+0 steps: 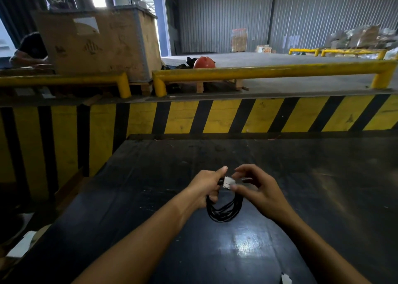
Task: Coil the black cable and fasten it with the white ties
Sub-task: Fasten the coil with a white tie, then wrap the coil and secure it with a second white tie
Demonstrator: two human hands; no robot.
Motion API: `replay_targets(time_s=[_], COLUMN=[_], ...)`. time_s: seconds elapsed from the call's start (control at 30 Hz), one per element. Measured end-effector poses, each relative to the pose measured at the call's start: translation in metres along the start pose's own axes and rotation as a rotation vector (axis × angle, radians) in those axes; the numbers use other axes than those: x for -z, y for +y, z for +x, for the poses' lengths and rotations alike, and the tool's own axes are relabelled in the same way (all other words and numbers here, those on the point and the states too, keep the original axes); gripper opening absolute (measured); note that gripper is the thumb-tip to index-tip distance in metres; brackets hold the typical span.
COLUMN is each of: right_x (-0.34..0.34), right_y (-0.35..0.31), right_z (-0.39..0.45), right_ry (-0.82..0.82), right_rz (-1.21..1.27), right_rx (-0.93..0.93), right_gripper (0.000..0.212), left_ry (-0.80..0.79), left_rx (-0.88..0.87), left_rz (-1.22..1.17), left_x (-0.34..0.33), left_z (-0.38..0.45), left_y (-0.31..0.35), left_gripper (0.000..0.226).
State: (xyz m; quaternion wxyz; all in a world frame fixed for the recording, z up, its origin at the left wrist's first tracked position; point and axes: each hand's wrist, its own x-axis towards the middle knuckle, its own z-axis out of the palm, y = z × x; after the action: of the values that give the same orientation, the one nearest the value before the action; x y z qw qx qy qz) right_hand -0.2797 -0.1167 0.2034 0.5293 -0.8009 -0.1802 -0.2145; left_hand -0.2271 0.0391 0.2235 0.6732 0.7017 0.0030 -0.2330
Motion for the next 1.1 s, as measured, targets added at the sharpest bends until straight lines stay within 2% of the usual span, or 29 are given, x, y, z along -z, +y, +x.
replay_targets(time_s=[0.07, 0.1, 0.17, 0.23, 0.3, 0.4, 0.53, 0.63, 0.7, 0.83, 0.9, 1.0, 1.1], right_x=[0.004, 0.006, 0.006, 0.004, 0.002, -0.003, -0.011, -0.018, -0.018, 0.018, 0.040, 0.048, 0.032], right_y=[0.003, 0.004, 0.007, 0.012, 0.018, 0.032, 0.062, 0.089, 0.109, 0.152, 0.169, 0.181, 0.182], right_z=[0.000, -0.001, -0.006, -0.012, -0.018, -0.026, -0.051, -0.080, -0.103, -0.151, -0.172, -0.194, -0.200], right_ry=[0.114, 0.109, -0.021, -0.118, -0.057, 0.161, 0.350, 0.371, 0.331, 0.239, 0.125, -0.105, -0.157], right_rz=[0.105, 0.091, 0.128, 0.234, 0.311, 0.477, 0.547, 0.567, 0.433, -0.210, -0.406, -0.467, -0.465], right_rx=[-0.156, -0.216, -0.309, -0.362, -0.395, -0.493, -0.659, -0.790, -0.850, -0.964, -1.052, -1.127, -1.106], right_gripper=[0.030, 0.027, 0.020, 0.023, 0.023, 0.016, 0.021, 0.020, 0.020, 0.026, 0.034, 0.039, 0.038], left_ry=[-0.029, -0.049, -0.078, -0.082, -0.087, -0.120, -0.174, -0.090, -0.034, 0.036, 0.069, 0.095, 0.097], left_rx=[-0.084, -0.118, -0.161, -0.171, -0.181, -0.204, 0.011, 0.161, 0.200, 0.222, 0.223, 0.209, 0.178], left_rz=[0.044, 0.066, 0.116, 0.162, 0.160, 0.053, -0.089, -0.135, -0.147, -0.047, 0.018, 0.064, 0.036], left_x=[-0.003, -0.005, -0.009, -0.012, -0.014, -0.016, -0.018, -0.023, -0.025, -0.020, -0.015, -0.010, -0.010], left_z=[0.001, 0.002, 0.003, 0.006, 0.009, 0.012, 0.018, 0.023, 0.027, 0.030, 0.030, 0.033, 0.036], left_y=[-0.003, -0.004, -0.008, -0.012, -0.020, -0.039, -0.087, -0.120, -0.137, -0.161, -0.167, -0.171, -0.173], left_gripper=[0.033, 0.035, 0.040, 0.048, 0.050, 0.041, 0.041, 0.039, 0.036, 0.028, 0.027, 0.039, 0.052])
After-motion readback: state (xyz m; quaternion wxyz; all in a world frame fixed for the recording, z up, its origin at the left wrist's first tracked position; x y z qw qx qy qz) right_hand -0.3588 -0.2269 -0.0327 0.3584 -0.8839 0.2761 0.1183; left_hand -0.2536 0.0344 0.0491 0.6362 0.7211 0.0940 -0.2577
